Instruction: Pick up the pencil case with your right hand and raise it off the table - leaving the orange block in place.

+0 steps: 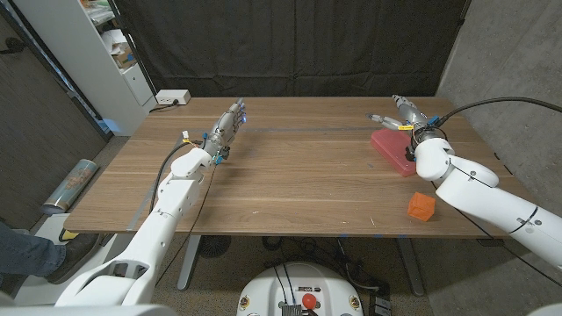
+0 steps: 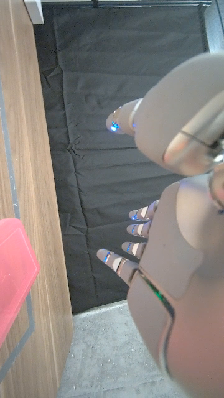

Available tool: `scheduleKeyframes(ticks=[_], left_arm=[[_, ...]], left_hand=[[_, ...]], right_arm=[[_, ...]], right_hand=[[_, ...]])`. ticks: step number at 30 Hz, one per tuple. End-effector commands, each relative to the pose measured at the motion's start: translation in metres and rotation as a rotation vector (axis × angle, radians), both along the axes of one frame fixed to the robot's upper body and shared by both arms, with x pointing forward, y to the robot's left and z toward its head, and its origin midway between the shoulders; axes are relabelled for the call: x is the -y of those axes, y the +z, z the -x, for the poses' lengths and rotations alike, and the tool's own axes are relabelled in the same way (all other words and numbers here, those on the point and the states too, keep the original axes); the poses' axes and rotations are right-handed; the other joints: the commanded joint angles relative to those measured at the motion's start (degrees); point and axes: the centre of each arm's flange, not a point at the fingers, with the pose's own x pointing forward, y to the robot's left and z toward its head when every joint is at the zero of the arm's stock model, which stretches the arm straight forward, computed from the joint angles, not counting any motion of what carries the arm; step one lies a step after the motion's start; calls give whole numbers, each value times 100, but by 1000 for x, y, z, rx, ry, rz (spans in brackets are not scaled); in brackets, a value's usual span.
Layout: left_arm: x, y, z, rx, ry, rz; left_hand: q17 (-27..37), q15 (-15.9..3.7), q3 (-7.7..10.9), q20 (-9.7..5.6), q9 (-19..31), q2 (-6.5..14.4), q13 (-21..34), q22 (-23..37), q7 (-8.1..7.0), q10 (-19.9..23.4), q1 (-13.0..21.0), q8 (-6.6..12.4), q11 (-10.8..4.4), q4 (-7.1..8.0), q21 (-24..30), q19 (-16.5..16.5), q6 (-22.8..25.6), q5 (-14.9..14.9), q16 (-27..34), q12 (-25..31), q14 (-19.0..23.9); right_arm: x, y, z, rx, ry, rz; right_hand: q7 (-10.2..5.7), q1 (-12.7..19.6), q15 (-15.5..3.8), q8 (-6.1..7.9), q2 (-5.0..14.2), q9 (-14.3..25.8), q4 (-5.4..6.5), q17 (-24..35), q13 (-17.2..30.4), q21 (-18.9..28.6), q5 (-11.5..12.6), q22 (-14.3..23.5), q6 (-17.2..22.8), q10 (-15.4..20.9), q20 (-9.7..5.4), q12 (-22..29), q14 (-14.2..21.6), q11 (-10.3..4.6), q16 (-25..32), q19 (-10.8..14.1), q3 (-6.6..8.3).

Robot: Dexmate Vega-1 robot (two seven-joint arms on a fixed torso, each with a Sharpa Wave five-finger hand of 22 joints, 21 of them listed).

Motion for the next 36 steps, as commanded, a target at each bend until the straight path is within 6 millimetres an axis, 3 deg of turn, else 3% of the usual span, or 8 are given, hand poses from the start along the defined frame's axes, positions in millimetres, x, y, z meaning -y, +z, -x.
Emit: scheduleKeyframes(ticks=[1,8,17,25,36], left_arm=[[2,-2,3,-1,-2,-2],[3,-2,6,2,1,0],[4,0,7,8,1,-6],[5,2,5,8,2,-1],[7,4,2,5,2,-1]], left_hand=[[17,47,22,44,21,51,5,8,4,6,28,-4,-4,-36,-25,-528,21,-25,-1,-15,-142],[18,58,18,38,21,55,5,9,2,16,27,-5,-8,-39,-39,-522,22,-27,0,-12,-141],[17,73,14,35,21,64,5,10,-33,2,29,-3,50,-47,-61,-514,30,-31,1,-18,-139],[17,96,11,27,21,73,4,11,-39,6,34,0,79,-56,-84,-507,42,-33,1,-16,-141],[17,93,5,37,21,81,4,12,-48,15,39,2,86,-67,-113,-496,56,-37,0,-13,-142]], right_arm=[[1,0,1,-52,-42,34],[3,1,-1,-99,-60,55],[5,3,-5,-136,-100,80],[6,4,-11,-194,-147,85],[7,5,-22,-261,-179,94]], right_hand=[[-38,19,-7,24,13,6,-1,18,8,-61,37,28,-41,-96,96,19,-130,-20,5,-67,-49],[-57,-14,35,15,29,7,4,22,12,-185,66,33,-118,-235,115,1,-313,9,-13,-282,-120],[-33,-18,129,-29,51,11,-7,21,23,-269,115,43,-374,-482,120,-10,-488,162,2,-516,-208],[48,-9,205,-50,39,16,-28,17,24,-273,141,50,-622,-586,121,4,-523,317,31,-606,-287],[135,-22,289,-71,30,21,-40,12,25,-260,145,57,-989,-781,123,-4,-608,408,38,-669,-400]])
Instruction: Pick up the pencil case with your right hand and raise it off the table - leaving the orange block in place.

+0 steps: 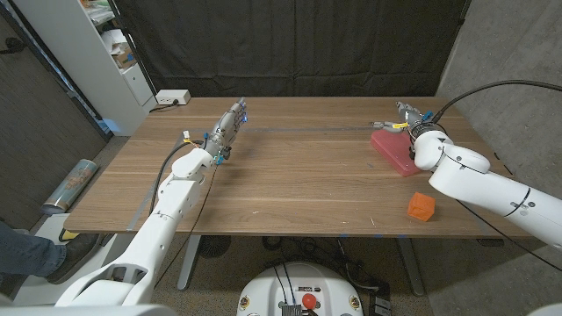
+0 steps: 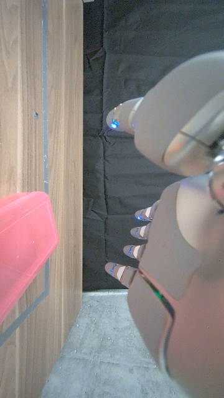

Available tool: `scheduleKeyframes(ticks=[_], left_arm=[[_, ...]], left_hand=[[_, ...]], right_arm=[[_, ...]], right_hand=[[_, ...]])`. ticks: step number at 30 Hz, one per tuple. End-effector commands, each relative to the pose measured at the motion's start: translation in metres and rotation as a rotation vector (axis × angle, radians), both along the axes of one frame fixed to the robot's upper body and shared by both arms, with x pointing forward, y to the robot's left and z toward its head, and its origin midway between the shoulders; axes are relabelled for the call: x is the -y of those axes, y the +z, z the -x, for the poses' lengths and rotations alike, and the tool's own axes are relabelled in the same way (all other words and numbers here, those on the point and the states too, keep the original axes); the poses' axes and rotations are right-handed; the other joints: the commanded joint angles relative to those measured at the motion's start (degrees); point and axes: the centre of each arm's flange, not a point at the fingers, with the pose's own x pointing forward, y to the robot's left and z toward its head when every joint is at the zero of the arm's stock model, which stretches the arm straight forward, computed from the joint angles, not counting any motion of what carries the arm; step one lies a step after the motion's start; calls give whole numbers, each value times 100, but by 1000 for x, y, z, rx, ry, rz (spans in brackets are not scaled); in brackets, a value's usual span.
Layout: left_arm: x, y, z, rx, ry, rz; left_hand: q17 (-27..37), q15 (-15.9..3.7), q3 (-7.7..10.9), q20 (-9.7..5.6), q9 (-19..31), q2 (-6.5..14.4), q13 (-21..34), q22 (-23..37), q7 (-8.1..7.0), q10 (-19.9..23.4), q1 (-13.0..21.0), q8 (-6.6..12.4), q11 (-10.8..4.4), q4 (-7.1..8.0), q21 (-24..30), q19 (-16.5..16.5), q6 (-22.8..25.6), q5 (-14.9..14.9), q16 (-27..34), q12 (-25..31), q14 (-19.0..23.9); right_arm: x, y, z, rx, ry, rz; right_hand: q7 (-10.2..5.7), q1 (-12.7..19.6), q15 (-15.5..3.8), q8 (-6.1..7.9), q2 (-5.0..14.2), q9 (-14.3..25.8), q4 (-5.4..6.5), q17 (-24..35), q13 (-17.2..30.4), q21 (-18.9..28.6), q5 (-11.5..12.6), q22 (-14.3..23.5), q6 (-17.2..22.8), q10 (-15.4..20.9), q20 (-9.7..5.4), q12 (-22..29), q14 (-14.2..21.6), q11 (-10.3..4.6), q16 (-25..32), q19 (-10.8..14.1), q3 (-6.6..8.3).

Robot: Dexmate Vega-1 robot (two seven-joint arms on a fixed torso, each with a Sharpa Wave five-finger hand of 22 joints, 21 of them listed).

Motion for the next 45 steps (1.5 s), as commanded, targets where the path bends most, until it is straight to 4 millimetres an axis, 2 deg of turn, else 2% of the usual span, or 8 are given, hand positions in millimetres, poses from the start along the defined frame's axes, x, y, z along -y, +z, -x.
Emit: scheduleKeyframes(ticks=[1,18,23,31,33,34,37,45], left_arm=[[2,2,-3,0,4,0],[2,1,-5,-6,7,2],[2,1,-5,-9,8,7],[2,1,-5,-9,12,6],[3,1,-5,-9,9,5],[3,1,-5,-10,11,3],[3,0,-5,-15,9,4],[3,1,-4,-15,15,-2]], left_hand=[[17,25,-5,39,21,51,3,13,-7,4,8,2,32,-28,-9,-497,15,-10,0,-13,-150],[17,49,-12,39,21,65,3,15,-35,15,14,2,58,-43,-48,-482,27,-16,7,-10,-132],[16,117,-17,46,21,70,3,15,3,29,14,7,100,-49,-66,-473,47,-19,10,-5,-120],[16,120,-21,50,21,74,2,16,4,36,14,6,116,-54,-82,-464,50,-22,14,-3,-105],[16,121,-21,54,21,75,2,16,2,33,14,5,118,-55,-83,-463,49,-23,12,-4,-109],[16,121,-22,58,21,75,2,16,0,31,14,5,116,-56,-86,-462,49,-23,12,-5,-109],[16,130,-24,70,21,77,2,16,-2,33,14,3,127,-59,-96,-463,48,-24,12,-5,-107],[16,154,-29,111,21,81,2,16,-3,35,14,3,140,-65,-116,-464,56,-27,12,-5,-101]], right_arm=[[2,1,-11,-73,-48,10],[5,3,-25,-146,-86,12],[8,2,-30,-170,-92,5],[13,-1,-35,-198,-105,-8],[13,-2,-36,-203,-99,-11],[14,-2,-37,-208,-102,-15],[15,-5,-39,-220,-108,-21],[19,-8,-46,-257,-124,-25]], right_hand=[[62,-22,71,-2,29,22,7,13,11,10,13,29,-451,-572,19,-4,-540,71,38,-50,-40],[160,-46,103,10,22,26,3,10,9,18,-7,33,-708,-717,20,1,-632,137,36,-97,-149],[188,-53,111,14,19,26,2,10,8,19,-16,33,-765,-761,20,0,-647,166,38,-110,-178],[222,-61,123,20,16,26,0,9,7,20,-27,34,-814,-795,20,2,-660,190,42,-123,-210],[311,-69,131,26,18,27,1,8,6,20,-39,34,-867,-812,20,12,-671,202,46,-138,-243],[411,-83,138,24,15,29,1,7,5,22,-61,35,-971,-830,20,24,-679,216,54,-156,-293],[498,-96,144,21,9,31,0,6,3,26,-86,36,-1077,-851,19,31,-682,241,63,-170,-344],[528,-109,146,35,6,32,-1,6,2,30,-114,37,-1137,-883,19,32,-691,330,67,-177,-395]])
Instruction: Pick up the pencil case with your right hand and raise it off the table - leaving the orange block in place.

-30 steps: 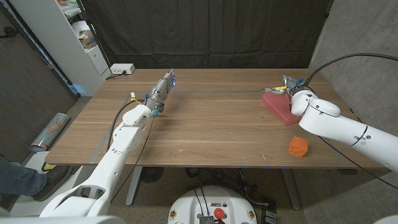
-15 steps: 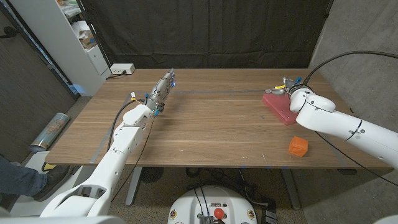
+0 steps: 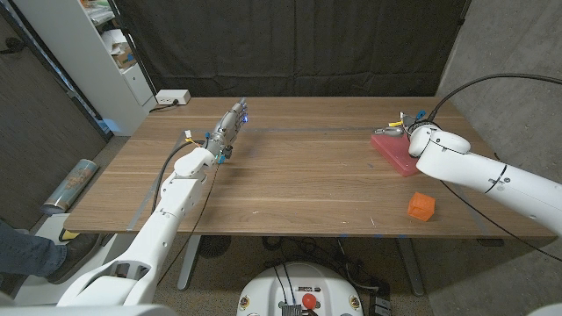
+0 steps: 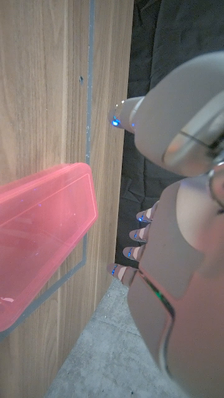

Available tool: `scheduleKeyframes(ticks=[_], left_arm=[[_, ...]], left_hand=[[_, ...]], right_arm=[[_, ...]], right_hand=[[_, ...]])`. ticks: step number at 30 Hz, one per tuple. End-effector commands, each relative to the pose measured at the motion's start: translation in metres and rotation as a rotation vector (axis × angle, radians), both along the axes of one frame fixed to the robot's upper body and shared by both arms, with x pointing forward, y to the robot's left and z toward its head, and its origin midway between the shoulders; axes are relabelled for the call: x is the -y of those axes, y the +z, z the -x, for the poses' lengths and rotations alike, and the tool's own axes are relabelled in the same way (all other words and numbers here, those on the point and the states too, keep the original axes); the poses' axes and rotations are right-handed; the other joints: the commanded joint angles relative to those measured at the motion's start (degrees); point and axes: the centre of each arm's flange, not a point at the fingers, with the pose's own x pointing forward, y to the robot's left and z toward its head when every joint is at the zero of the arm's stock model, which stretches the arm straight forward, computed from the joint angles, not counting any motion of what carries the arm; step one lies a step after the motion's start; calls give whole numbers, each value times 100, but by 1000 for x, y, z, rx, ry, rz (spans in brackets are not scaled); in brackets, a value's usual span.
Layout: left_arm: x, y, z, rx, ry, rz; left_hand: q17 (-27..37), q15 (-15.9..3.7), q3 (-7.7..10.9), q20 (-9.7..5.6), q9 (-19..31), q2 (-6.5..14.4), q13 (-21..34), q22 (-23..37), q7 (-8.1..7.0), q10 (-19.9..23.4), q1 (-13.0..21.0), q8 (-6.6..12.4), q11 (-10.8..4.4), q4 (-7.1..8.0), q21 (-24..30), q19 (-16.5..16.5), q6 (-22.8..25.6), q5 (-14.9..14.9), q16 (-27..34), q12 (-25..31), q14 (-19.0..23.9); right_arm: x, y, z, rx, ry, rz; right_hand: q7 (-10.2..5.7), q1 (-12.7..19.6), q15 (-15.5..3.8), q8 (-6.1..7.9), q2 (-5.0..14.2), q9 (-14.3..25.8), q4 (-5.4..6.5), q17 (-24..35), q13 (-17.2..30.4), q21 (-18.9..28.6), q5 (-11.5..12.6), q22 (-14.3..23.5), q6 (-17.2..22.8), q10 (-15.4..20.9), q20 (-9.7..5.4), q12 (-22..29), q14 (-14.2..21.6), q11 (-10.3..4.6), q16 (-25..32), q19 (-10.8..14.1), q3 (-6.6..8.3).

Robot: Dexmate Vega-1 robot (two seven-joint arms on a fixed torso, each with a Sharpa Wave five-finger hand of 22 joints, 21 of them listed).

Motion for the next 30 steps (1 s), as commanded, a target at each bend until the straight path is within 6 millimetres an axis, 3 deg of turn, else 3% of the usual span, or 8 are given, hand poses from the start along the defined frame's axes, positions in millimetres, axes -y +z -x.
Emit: scheduleKeyframes(ticks=[1,30], left_arm=[[0,1,1,-2,3,-6],[-1,-1,0,-13,15,-1]], left_hand=[[16,32,17,56,21,59,2,17,32,-27,-8,2,37,-19,-32,-466,23,-6,11,-6,-87],[19,54,0,127,22,73,2,22,-11,-33,-14,-5,33,-35,-101,-484,20,-15,3,-11,-103]], right_arm=[[6,-5,-11,-51,-21,-11],[20,-13,-32,-148,-75,-30]], right_hand=[[34,-54,57,36,-3,33,-16,20,17,27,-21,11,-1099,-893,10,33,-682,81,22,-25,-49],[68,-108,55,102,-2,34,-9,20,13,47,-105,15,-1068,-776,6,92,-592,144,70,-13,-197]])
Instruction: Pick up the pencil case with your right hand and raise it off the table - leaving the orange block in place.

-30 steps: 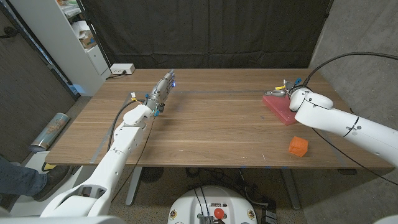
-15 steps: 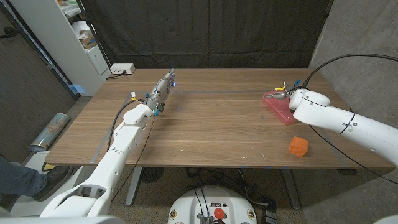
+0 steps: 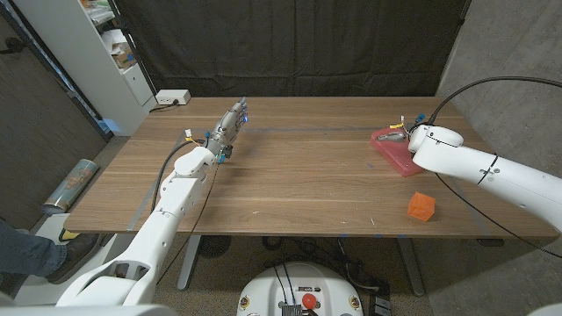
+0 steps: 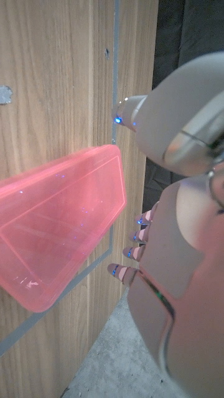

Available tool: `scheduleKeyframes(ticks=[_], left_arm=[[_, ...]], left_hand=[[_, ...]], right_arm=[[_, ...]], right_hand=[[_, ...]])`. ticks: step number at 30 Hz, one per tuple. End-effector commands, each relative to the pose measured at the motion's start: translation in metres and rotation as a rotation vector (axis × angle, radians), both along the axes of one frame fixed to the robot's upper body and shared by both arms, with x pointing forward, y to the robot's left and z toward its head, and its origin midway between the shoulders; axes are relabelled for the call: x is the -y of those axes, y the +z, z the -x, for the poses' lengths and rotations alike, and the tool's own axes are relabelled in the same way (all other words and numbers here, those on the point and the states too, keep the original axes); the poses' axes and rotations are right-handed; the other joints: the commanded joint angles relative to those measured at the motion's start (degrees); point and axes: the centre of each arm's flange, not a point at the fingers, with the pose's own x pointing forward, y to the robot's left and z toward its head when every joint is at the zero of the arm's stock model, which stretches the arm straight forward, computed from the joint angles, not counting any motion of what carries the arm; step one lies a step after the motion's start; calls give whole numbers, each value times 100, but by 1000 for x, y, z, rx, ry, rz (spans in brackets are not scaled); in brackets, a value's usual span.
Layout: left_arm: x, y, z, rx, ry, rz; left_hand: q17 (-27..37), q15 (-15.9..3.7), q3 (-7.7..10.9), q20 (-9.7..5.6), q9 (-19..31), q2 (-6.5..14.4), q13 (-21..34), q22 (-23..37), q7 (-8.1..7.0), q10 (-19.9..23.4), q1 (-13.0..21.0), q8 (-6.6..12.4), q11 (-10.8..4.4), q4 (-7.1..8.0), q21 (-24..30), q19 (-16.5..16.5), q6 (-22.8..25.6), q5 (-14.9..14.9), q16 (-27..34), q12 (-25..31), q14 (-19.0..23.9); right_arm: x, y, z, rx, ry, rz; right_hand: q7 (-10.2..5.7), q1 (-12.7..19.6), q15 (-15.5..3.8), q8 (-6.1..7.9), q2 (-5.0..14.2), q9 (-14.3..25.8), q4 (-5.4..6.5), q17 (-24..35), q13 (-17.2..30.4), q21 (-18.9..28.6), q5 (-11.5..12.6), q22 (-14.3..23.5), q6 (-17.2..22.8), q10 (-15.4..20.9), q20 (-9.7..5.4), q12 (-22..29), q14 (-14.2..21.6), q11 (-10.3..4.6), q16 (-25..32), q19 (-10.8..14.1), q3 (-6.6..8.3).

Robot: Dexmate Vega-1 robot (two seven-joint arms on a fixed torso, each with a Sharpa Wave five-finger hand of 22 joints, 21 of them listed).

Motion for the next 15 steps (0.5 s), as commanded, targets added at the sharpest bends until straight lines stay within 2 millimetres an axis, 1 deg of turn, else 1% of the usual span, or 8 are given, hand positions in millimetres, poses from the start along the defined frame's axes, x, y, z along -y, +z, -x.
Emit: scheduleKeyframes(ticks=[1,15], left_arm=[[-1,-4,-1,-9,5,5],[1,-5,-2,-15,5,3]], left_hand=[[19,39,-1,57,22,42,2,22,-11,-23,17,-5,24,-36,-21,-497,21,-18,3,-10,-123],[20,47,-9,76,22,52,2,24,-23,-21,13,-5,13,-43,-49,-492,25,-23,1,-10,-129]], right_arm=[[5,-5,-11,-42,-23,-6],[8,-11,-20,-62,-32,-18]], right_hand=[[38,-48,57,59,-17,34,-9,19,11,48,-22,16,-1096,-743,6,61,-592,49,48,-13,-58],[37,-54,54,77,-2,34,-7,19,11,54,-45,17,-1072,-735,6,63,-577,42,55,-3,-97]])
